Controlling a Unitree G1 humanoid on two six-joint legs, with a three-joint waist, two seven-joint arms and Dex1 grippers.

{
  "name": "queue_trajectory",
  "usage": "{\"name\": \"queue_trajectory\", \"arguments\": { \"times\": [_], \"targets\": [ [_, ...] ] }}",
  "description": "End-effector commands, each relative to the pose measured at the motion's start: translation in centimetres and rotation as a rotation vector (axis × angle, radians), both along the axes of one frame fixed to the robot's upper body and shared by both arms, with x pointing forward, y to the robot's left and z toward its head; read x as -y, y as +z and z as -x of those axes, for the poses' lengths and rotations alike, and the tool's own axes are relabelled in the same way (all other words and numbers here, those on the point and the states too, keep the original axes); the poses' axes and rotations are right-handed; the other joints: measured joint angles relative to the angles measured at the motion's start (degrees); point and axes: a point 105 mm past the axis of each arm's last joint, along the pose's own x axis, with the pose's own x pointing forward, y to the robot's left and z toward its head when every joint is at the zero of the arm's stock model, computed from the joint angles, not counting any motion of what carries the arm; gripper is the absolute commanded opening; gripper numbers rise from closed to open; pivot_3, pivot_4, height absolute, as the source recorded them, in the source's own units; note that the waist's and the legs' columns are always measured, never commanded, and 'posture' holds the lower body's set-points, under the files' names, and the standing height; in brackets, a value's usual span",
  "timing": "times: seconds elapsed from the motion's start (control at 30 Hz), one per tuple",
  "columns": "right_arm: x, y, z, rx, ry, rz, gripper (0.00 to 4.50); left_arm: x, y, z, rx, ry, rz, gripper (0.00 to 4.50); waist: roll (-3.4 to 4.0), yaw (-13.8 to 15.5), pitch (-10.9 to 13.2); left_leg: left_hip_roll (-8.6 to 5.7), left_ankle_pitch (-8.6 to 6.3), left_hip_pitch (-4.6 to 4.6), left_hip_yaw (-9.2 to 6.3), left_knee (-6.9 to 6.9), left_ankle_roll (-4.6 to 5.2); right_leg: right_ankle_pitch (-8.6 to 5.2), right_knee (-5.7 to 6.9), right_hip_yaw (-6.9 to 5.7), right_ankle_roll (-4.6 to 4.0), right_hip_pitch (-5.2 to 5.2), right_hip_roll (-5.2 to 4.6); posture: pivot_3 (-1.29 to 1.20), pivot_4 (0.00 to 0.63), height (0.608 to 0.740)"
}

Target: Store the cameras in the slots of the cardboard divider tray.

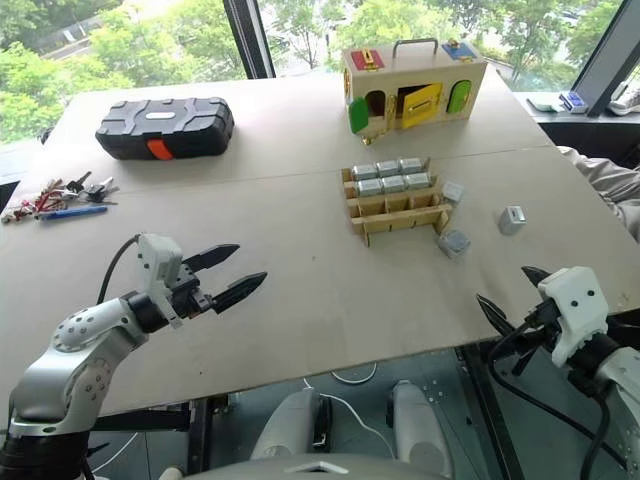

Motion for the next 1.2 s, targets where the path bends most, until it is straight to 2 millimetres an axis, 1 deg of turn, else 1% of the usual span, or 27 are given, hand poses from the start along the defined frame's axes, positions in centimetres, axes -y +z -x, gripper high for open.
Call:
{"name": "queue_trajectory", "arguments": {
  "times": [0.03, 0.07, 0.13, 0.2, 0.23, 0.27, 0.33, 0.47, 0.57, 0.6, 0.73, 1.0, 1.1, 1.17, 1.2],
  "targets": [
    [0.4, 1.4, -0.7, 0.039, -0.032, -0.002, 4.50, 0.4, 2.5, 0.2, 0.065, -0.058, 0.043, 4.36, -0.01, 0.01, 0.01, 0.00, 0.00, 0.00, 0.00, 0.00, 0.00, 0.00, 0.00, 0.00, 0.00, 0.00, 0.00, 0.00, 0.150, 0.740],
    [0.7, 1.6, -1.4, 0.032, -0.065, -0.004, 4.50, 0.9, 3.2, 0.3, 0.071, -0.101, 0.074, 4.36, -0.04, -0.07, 0.03, -0.01, 0.00, 0.00, 0.00, -0.01, 0.00, 0.00, 0.00, 0.00, 0.00, 0.00, 0.00, 0.00, 0.150, 0.740],
    [2.3, 1.3, -2.7, -0.036, -0.198, 0.065, 4.50, 1.7, 4.5, 0.6, 0.088, -0.180, 0.118, 4.36, -0.04, -0.10, 0.03, 0.00, 0.00, -0.01, 0.04, 0.05, 0.00, 0.01, 0.00, 0.01, 0.00, -0.01, -0.02, 0.00, 0.150, 0.740],
    [2.8, 1.6, -4.2, -0.085, -0.227, 0.005, 4.50, 3.0, 5.9, 1.1, 0.084, -0.291, 0.172, 4.36, -0.06, -0.10, 0.02, 0.00, 0.01, 0.00, 0.05, 0.13, 0.00, 0.01, 0.01, 0.02, 0.00, 0.01, -0.03, 0.00, 0.150, 0.740],
    [2.8, 1.8, -4.7, -0.099, -0.233, -0.018, 4.50, 3.4, 6.3, 1.4, 0.080, -0.330, 0.187, 4.36, -0.06, -0.12, 0.02, 0.01, 0.01, 0.02, 0.08, 0.19, 0.01, 0.01, 0.01, 0.04, 0.00, 0.03, -0.03, 0.00, 0.150, 0.740],
    [3.5, 1.7, -5.7, -0.134, -0.277, -0.042, 4.50, 4.1, 6.8, 1.7, 0.073, -0.398, 0.187, 4.36, -0.06, -0.14, 0.02, 0.00, 0.01, 0.04, 0.11, 0.23, 0.01, 0.01, 0.01, 0.06, 0.00, 0.05, -0.03, 0.00, 0.150, 0.740],
    [4.5, 1.6, -7.1, -0.188, -0.348, -0.076, 4.50, 4.9, 7.3, 2.3, 0.068, -0.488, 0.171, 4.36, -0.07, -0.39, 0.04, 0.02, 0.02, 0.07, 0.15, 0.24, 0.01, 0.01, 0.01, 0.09, 0.00, 0.07, 0.00, 0.00, 0.150, 0.740],
    [5.8, 1.6, -9.6, -0.261, -0.408, -0.140, 4.50, 6.2, 8.4, 2.7, 0.085, -0.593, 0.156, 4.36, -0.04, -0.30, 0.02, -0.10, 0.01, 0.06, 0.08, 0.10, 0.02, 0.02, 0.04, 0.16, -0.01, 0.07, 0.03, 0.00, 0.150, 0.740],
    [6.3, 1.4, -10.8, -0.293, -0.419, -0.150, 4.50, 6.6, 8.8, 2.6, 0.105, -0.620, 0.136, 4.36, -0.04, -0.13, 0.02, -0.15, 0.00, -0.05, -0.01, -0.02, 0.04, 0.03, -0.01, 0.18, -0.04, -0.01, 0.07, 0.00, 0.150, 0.740],
    [6.3, 1.2, -11.2, -0.303, -0.412, -0.149, 4.50, 6.7, 8.9, 2.5, 0.105, -0.623, 0.137, 4.36, -0.05, -0.13, 0.02, -0.18, 0.00, -0.07, -0.02, -0.09, 0.04, 0.11, -0.05, 0.20, -0.17, -0.01, 0.07, 0.00, 0.150, 0.740],
    [6.7, 0.9, -12.9, -0.303, -0.427, -0.144, 4.50, 6.8, 8.8, 2.8, 0.098, -0.637, 0.134, 4.36, -0.05, -0.48, 0.02, -0.19, -0.05, -0.12, 0.02, -0.11, 0.13, 0.12, -0.14, 0.26, -0.18, -0.03, 0.06, 0.00, 0.150, 0.740],
    [7.2, 0.7, -16.3, -0.284, -0.431, -0.137, 4.50, 6.6, 8.4, 2.9, 0.102, -0.608, 0.122, 4.36, -0.05, -1.54, 0.03, -0.22, -0.05, -0.06, 0.02, -0.09, 0.14, 0.03, -0.08, 0.29, 0.01, 0.00, 0.05, 0.00, 0.150, 0.740],
    [7.1, 0.7, -17.1, -0.279, -0.423, -0.131, 4.50, 6.5, 8.4, 2.8, 0.107, -0.593, 0.122, 4.36, -0.05, -1.58, 0.03, -0.21, -0.05, -0.01, 0.00, -0.08, 0.14, 0.03, -0.05, 0.29, 0.00, 0.02, 0.08, 0.00, 0.150, 0.740],
    [7.1, 0.6, -17.6, -0.282, -0.417, -0.122, 3.97, 6.4, 8.3, 2.9, 0.108, -0.584, 0.118, 4.50, -0.05, -1.68, 0.03, -0.21, -0.05, -0.02, 0.00, -0.09, 0.14, 0.03, -0.05, 0.30, 0.00, 0.01, 0.08, 0.00, 0.150, 0.740],
    [7.0, 0.6, -17.7, -0.283, -0.409, -0.121, 3.68, 6.3, 8.2, 3.0, 0.108, -0.580, 0.119, 4.50, -0.05, -1.68, 0.03, -0.21, -0.05, -0.01, 0.02, -0.09, 0.14, 0.04, -0.05, 0.32, -0.01, 0.01, 0.08, 0.00, 0.150, 0.740]
  ]
}}
